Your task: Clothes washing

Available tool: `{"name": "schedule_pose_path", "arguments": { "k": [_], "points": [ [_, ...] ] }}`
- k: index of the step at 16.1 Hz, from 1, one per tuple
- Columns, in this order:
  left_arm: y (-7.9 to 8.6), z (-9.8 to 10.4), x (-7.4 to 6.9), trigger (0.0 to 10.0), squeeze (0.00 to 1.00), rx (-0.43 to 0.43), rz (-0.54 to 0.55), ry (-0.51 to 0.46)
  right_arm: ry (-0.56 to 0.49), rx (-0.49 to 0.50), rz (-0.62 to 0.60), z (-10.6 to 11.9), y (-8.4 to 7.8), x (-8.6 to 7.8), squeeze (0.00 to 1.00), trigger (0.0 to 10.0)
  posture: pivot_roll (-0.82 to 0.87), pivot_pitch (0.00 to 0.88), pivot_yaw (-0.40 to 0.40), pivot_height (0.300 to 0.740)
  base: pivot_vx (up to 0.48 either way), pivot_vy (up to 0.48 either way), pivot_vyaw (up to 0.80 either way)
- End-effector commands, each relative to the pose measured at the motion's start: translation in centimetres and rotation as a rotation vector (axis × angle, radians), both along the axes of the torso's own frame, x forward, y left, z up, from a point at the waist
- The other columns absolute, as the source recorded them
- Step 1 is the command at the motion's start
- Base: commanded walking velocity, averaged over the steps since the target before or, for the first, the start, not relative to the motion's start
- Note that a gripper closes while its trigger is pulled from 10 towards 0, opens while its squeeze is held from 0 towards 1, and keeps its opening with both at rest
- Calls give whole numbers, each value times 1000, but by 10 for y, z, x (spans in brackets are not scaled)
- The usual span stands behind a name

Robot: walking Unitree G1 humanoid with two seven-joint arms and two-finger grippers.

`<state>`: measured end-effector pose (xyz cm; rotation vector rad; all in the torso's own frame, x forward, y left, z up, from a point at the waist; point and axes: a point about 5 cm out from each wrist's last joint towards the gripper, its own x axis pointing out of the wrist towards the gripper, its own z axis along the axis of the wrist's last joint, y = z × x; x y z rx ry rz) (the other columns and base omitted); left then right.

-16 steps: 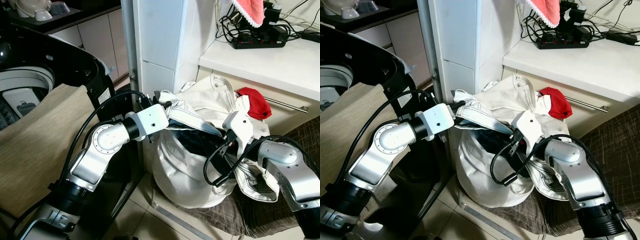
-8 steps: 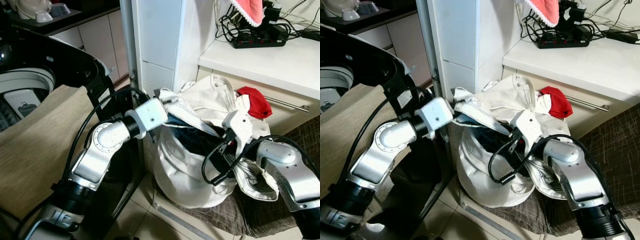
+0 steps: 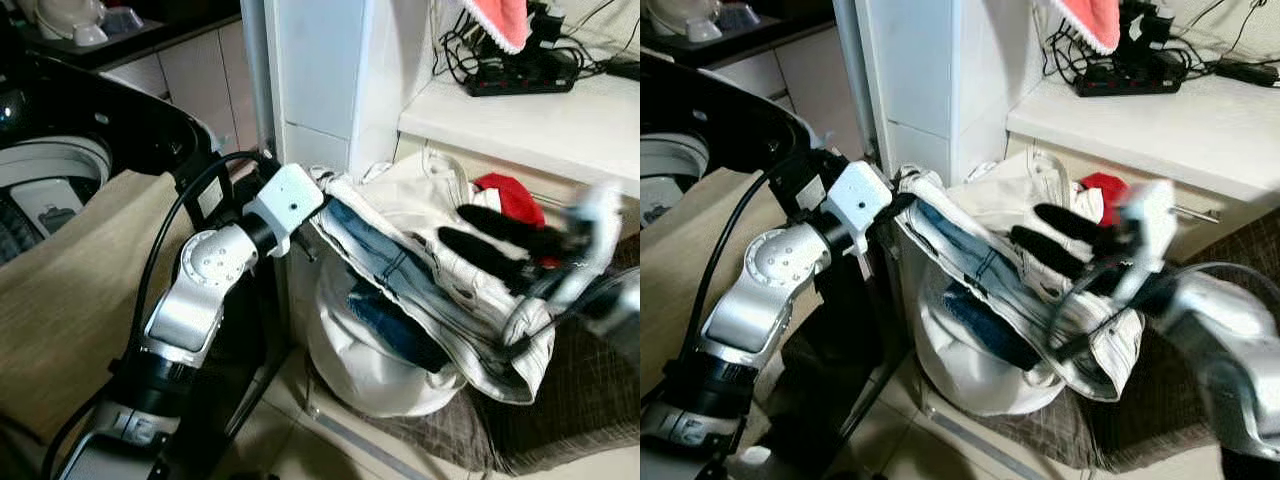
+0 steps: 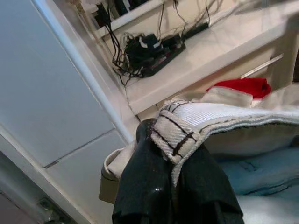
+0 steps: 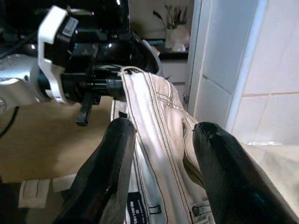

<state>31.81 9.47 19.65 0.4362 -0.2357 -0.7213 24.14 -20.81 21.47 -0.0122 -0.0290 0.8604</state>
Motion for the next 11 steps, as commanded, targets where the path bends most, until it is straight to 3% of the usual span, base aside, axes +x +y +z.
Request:
{"name": "schedule_pose_path", "arguments": {
  "k": [1, 2, 4, 7, 8, 9, 11],
  "points": [
    [3, 21, 3, 0, 0, -68, 21, -59, -9, -27, -12, 5, -3, -3, 0, 10000, -90, 0, 50, 740, 0, 0, 0],
    [10, 43, 3, 0, 0, -177, 2, -74, -15, -122, -133, 0, -13, 3, 0, 10000, -94, 0, 54, 740, 0, 0, 0],
    [22, 66, 3, 0, 0, -214, -35, -75, 3, -221, -214, -9, -18, 7, 0, 10000, -92, 0, 52, 740, 0, 0, 0],
    [76, 130, 26, 0, 0, -160, 192, -185, 35, -237, -149, -16, -5, 5, 0, 10000, -67, 0, 32, 740, 0, 0, 0],
    [99, 164, 36, 0, 0, -120, 326, -288, 31, -231, -114, -16, 3, 6, 0, 10000, -61, 0, 29, 740, 0, 0, 0],
    [133, 227, 36, 0, 0, -41, 576, -522, 10, -222, -79, -13, 14, 10, 0, 10000, -59, 0, 37, 740, 0, 0, 0],
    [158, 285, 12, 0, 0, 1, 794, -776, -16, -219, -66, -10, 22, 12, 0, 10000, -59, 0, 48, 740, 0, 0, 0]
  ]
}}
